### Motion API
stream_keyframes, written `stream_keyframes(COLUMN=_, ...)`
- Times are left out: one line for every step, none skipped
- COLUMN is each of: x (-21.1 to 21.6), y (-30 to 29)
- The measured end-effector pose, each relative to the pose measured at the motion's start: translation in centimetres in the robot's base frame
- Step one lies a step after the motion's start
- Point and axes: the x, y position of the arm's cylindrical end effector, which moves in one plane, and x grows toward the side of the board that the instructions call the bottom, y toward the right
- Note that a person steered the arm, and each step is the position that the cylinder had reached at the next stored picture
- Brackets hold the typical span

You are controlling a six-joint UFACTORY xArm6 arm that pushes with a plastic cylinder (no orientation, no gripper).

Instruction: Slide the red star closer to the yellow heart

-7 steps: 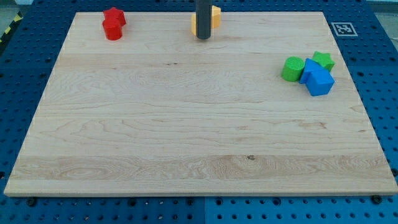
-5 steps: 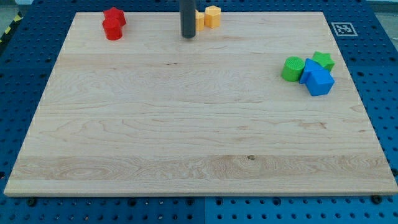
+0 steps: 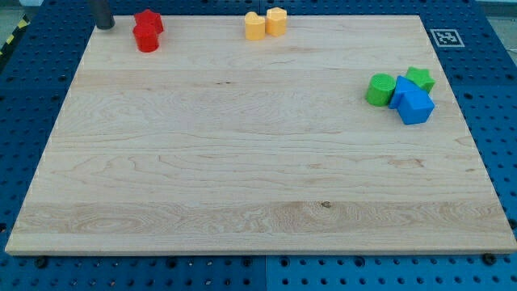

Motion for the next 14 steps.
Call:
stream_keyframes(x=-0.7, y=1.7)
stream_keyframes(x=1.0, y=2.5)
stream_keyframes(x=2.6, y=3.6)
stream_keyframes(x=0.3, y=5.6)
stream_keyframes(x=-0.6, y=6.9)
stream_keyframes(x=-0.5, y=8.8)
stream_keyframes(x=1.1, y=10.1)
stream_keyframes(x=3.6, y=10.4)
stream_keyframes(x=4.2, y=12.4)
stream_keyframes(x=3.9, y=14.9)
stream_keyframes(x=3.8, y=17.7)
stream_keyframes(x=3.4, y=19.9)
stream_keyframes(x=3.3, y=20.0)
stream_keyframes(x=2.9, y=14.3)
